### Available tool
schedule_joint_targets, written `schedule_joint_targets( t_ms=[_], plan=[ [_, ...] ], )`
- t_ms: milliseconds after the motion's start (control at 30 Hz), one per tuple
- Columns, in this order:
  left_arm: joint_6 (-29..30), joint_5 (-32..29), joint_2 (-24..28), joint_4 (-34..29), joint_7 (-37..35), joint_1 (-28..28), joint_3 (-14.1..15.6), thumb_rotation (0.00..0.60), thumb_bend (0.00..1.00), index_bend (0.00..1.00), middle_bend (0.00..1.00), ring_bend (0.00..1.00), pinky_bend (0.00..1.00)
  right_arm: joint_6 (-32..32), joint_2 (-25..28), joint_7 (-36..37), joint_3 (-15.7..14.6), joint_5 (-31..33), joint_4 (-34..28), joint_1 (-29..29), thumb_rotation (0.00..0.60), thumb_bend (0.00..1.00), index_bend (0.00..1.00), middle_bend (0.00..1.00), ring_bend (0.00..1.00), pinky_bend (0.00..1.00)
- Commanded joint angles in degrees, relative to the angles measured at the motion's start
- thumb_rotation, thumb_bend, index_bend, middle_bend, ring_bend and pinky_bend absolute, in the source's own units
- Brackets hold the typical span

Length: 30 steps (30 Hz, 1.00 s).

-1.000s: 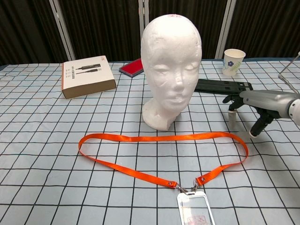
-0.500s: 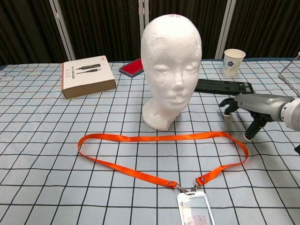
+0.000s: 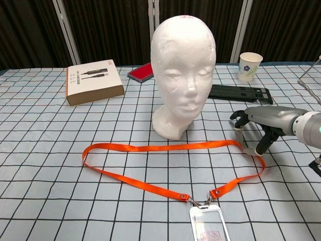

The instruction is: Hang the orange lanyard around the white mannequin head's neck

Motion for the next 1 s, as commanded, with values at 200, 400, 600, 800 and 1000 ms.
schedule_joint_targets(
  t_ms=[200,400,600,800,1000],
  plan=[
    [0.0,0.1,0.0,-0.1,0.0,-0.1,0.0,0.600,0.02,0.00,0.00,0.00,0.00,1.7,1.2,-0.2,0.7,-0.2,-3.0,0.5,0.600,0.29,0.52,0.06,0.00,0.00],
    [0.1,0.2,0.1,-0.2,0.0,-0.1,0.1,0.600,0.02,0.00,0.00,0.00,0.00,2.9,-0.5,-1.7,0.3,-0.6,-1.8,1.4,0.600,0.29,0.51,0.06,0.00,0.00],
    [0.1,0.1,0.1,-0.1,0.0,0.0,0.1,0.600,0.02,0.00,0.00,0.00,0.00,3.6,-3.0,-3.1,0.0,-0.8,1.0,2.3,0.600,0.29,0.51,0.06,0.00,0.00],
    [0.1,-0.1,0.2,-0.1,-0.4,0.0,0.0,0.600,0.02,0.00,0.00,0.00,0.00,3.9,-4.5,-4.9,-0.5,0.1,2.6,2.8,0.600,0.30,0.51,0.06,0.00,0.00],
    [0.0,-0.1,0.4,0.1,-0.8,0.0,0.0,0.600,0.02,0.00,0.00,0.00,0.00,3.6,-4.6,-6.1,-0.9,1.7,2.9,2.9,0.600,0.33,0.56,0.07,0.00,0.00]
  ],
)
